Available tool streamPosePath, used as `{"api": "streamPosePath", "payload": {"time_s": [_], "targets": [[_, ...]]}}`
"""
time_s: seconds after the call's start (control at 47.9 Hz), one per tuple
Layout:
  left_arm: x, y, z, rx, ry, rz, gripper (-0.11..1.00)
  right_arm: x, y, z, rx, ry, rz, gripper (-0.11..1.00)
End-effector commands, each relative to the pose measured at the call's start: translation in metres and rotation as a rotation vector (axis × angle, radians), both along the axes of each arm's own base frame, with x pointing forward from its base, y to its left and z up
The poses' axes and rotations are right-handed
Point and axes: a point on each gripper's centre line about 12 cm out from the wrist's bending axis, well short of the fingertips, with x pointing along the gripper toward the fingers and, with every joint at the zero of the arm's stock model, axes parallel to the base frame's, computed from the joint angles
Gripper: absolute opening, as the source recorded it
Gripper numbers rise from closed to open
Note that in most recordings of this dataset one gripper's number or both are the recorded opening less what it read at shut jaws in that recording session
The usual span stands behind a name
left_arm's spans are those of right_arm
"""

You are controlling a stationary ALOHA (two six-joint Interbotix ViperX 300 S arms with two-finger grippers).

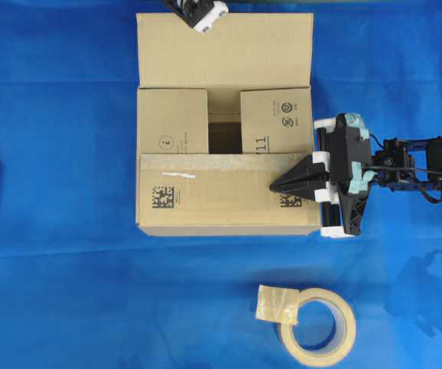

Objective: Close the cardboard box.

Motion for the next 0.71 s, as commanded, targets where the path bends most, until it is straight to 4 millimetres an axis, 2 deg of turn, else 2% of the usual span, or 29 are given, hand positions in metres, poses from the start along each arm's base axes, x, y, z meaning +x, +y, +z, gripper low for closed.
{"api": "streamPosePath", "payload": {"time_s": [0.0,0.209,0.418,0.69], "targets": [[0.008,-0.009,0.019,-0.013,0.017,-0.026,0.00,0.000,-0.003,-0.001,-0.002,0.006,-0.007,0.00],[0.021,-0.035,0.020,-0.024,0.036,-0.086,0.00,0.000,-0.003,-0.001,-0.007,0.006,-0.005,0.00],[0.026,-0.060,0.024,-0.030,0.042,-0.137,0.00,0.000,-0.003,-0.001,-0.009,0.002,-0.005,0.00],[0.019,-0.096,0.046,-0.018,0.004,-0.196,0.00,0.001,-0.004,0.000,-0.014,-0.012,-0.006,0.00]]}}
